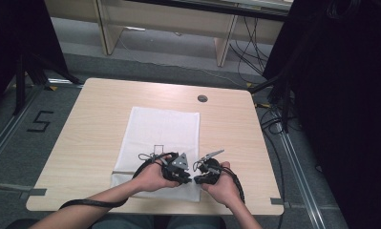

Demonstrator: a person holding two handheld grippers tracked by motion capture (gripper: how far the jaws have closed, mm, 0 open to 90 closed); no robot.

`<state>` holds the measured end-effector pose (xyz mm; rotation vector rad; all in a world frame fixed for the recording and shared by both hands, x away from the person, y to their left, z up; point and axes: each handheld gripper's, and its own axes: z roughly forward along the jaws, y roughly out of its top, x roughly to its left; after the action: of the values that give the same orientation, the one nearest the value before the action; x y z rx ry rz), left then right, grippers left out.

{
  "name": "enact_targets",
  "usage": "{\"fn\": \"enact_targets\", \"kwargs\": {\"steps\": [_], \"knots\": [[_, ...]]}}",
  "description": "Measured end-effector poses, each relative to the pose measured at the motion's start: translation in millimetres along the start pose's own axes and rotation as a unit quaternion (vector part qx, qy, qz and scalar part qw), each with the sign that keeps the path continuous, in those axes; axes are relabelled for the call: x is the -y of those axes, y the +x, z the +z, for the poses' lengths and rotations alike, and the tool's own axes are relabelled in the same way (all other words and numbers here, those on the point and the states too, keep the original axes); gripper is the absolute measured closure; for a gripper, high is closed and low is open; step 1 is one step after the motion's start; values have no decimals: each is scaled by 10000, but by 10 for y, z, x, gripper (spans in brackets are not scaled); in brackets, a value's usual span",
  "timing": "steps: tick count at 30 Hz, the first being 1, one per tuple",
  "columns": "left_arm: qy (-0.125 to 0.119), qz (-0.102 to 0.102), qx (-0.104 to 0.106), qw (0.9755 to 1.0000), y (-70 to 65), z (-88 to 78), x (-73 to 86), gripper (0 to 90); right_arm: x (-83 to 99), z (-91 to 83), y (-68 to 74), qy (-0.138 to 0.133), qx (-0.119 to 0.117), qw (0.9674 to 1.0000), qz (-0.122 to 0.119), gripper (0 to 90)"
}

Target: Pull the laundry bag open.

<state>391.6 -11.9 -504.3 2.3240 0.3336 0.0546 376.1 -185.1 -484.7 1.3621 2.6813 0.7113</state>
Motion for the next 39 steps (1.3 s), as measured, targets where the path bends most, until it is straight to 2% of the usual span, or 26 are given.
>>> {"fn": "enact_targets", "kwargs": {"steps": [1,3,4,6,7,8,11,13,19,21,22,24,25,26,29,30,32,36,37,39], "knots": [[-4,73,7,10000,4,5,3,774,-1,12,-16,-80,-24,9999,-102,900],[-13,15,14,10000,-12,6,9,783,1,8,-14,-50,-14,10000,-60,900],[9,87,15,10000,-4,0,4,792,1,7,-15,-44,-21,10000,-60,900],[20,34,7,10000,-11,6,4,802,0,7,-13,-49,-30,10000,-47,900],[48,108,6,9999,-6,7,-2,806,0,7,-13,-47,-29,10000,-43,900],[75,56,5,10000,-12,7,-6,808,0,7,-13,-46,-29,10000,-40,900],[139,70,-36,9999,-17,0,-23,815,1,7,-13,-51,-27,10000,-35,900],[175,147,-46,9997,-6,-12,-30,817,1,8,-14,-54,-28,10000,-36,900],[170,31,-37,9998,-9,-19,-32,819,-6,5,-11,-7,-16,10000,-9,900],[173,132,-54,9997,-8,-25,-39,819,-9,1,-3,39,2,10000,58,900],[169,55,-42,9998,-17,-28,-37,819,-8,1,-3,35,3,10000,47,900],[152,133,-45,9998,-14,-42,-45,820,-6,0,-3,33,1,10000,52,900],[133,88,-48,9999,-25,-45,-45,820,-5,1,-3,32,0,10000,52,900],[183,216,-75,9996,-15,-59,-53,820,-5,1,-2,34,1,10000,55,900],[144,146,-26,9998,-22,-73,-57,820,-3,3,-7,20,-12,10000,59,900],[139,198,-35,9997,-20,-78,-60,820,-3,12,-20,-50,-29,10000,-38,900],[136,189,-47,9997,-21,-87,-57,820,-1,8,-14,-31,-26,10000,28,900],[44,37,-28,10000,-20,-103,-40,820,-1,4,-13,0,-24,9999,105,900],[49,76,-23,10000,-11,-110,-40,820,-2,13,-29,-71,-56,10000,-1,900],[21,-20,-2,10000,-20,-117,-36,820,-1,14,-31,-79,-61,10000,1,900]]}}
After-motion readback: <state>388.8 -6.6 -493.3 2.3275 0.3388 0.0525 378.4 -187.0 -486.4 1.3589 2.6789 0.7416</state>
